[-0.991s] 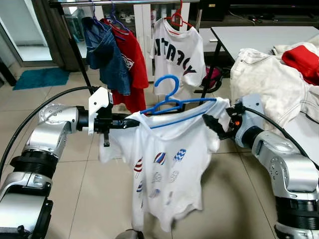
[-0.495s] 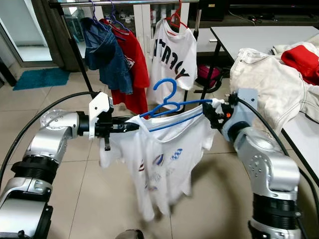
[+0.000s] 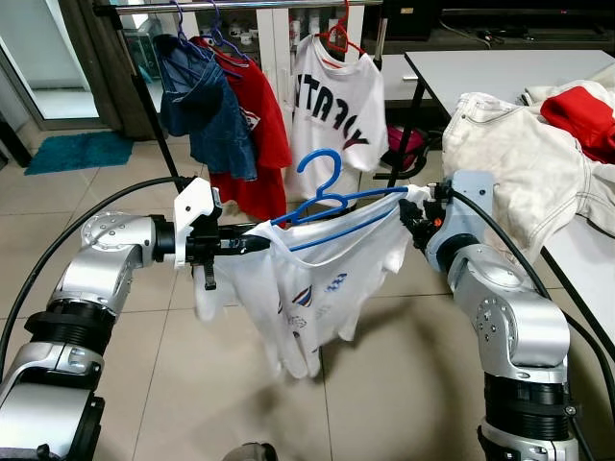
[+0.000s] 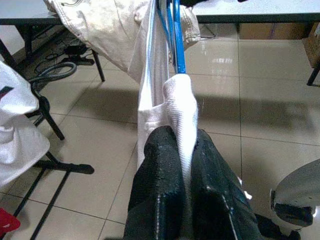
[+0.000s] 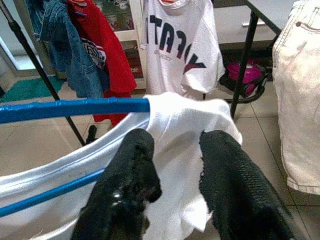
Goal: Hang hanger
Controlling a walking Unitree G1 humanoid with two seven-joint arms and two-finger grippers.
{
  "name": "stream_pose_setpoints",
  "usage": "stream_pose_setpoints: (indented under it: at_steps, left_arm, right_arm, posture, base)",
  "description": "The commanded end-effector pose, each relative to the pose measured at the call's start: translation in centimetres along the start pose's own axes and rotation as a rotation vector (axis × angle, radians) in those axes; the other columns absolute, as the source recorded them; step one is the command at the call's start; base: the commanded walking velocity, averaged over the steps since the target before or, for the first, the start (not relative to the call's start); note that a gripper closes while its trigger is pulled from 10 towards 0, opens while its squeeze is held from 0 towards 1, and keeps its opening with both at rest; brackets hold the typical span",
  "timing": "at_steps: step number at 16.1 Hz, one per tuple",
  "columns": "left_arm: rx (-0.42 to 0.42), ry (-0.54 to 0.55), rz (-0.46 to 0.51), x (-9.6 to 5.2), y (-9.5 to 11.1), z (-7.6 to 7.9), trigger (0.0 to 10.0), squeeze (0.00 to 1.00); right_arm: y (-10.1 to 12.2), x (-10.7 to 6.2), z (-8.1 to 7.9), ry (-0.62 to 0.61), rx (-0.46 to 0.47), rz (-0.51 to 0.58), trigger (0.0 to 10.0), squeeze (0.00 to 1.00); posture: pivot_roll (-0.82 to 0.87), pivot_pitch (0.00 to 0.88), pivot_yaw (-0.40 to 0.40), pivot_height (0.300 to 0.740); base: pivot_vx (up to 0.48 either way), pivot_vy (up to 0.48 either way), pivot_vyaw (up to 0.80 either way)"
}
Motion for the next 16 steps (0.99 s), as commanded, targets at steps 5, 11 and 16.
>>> stream_pose_setpoints:
  at_steps: [5, 11, 16]
  left_arm:
    - [0.033, -0.006, 0.010, 0.4, 0.5, 0.1, 0.0, 0.00]
    - [0.040, 0.023, 0.002, 0.5, 0.4, -0.3, 0.0, 0.00]
    - [0.042, 0.027, 0.000, 0.4, 0.4, -0.3, 0.0, 0.00]
  right_arm:
    - [0.1, 0.4, -0.8, 0.028, -0.009, 0.008, 0.0, 0.00]
    - [-0.9, 0.3, -0.5, -0.021, -0.013, -0.020, 10.0, 1.00]
    - [-0.8, 0.5, 0.2, -0.070, 0.020, -0.008, 10.0, 0.78]
  posture:
    - [-0.18, 0.000, 0.045, 0.740]
    - [-0.19, 0.000, 0.049, 0.740]
    - [-0.18, 0.000, 0.049, 0.740]
  base:
    - [0.000, 0.000, 0.00]
    - [0.000, 0.000, 0.00]
    - [0.000, 0.000, 0.00]
Point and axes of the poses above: a point about 5 cm out from each wrist's last joint towards the gripper, its own x axis pointing out of the wrist towards the gripper, its own y axis along the axis of the wrist's last joint, z = x × y, the point moved 5 cm from there along x, pointing out of the wrist towards the gripper, and after that the axes turned 3 degrees about -x, right-handed, at the moved point
